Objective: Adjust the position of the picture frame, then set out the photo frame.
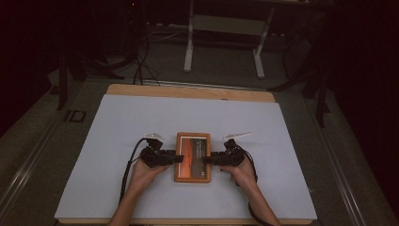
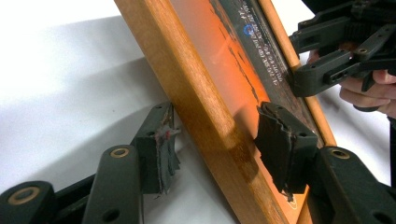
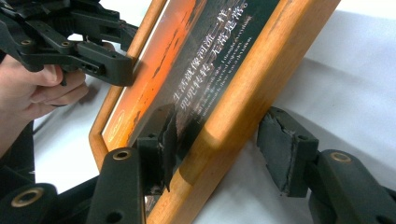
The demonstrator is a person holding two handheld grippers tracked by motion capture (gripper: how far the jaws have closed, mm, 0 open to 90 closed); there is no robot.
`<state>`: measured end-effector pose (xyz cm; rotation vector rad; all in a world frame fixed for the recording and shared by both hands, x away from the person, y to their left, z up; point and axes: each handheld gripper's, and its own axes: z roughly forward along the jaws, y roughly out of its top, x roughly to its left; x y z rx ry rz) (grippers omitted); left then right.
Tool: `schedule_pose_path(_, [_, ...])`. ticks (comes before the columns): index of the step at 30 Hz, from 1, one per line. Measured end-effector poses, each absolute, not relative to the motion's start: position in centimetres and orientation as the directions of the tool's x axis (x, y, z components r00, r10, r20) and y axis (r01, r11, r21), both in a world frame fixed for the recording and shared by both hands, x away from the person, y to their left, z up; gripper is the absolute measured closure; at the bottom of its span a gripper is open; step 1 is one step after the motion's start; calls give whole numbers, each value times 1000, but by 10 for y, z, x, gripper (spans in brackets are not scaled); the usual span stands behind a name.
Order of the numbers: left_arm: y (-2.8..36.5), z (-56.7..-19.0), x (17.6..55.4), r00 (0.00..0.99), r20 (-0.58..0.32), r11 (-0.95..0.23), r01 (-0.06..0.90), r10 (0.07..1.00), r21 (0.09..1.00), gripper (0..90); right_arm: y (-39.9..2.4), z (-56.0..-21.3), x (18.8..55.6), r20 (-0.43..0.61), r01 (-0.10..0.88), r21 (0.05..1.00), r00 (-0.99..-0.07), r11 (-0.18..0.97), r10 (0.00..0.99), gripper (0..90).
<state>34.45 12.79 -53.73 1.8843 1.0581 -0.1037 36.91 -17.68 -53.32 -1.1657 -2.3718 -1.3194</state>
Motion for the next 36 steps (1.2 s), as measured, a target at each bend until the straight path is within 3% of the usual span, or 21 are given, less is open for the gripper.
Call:
schedule_pose_path(22, [153, -511, 327, 595, -412, -99, 642, 690, 760, 471, -199, -506, 357, 358, 612, 739, -711, 282, 605, 478])
schedule_pose_path(36, [157, -502, 321, 588, -415, -60, 622, 694, 781, 469, -199, -504, 355, 320, 593, 749, -714, 295, 622, 480])
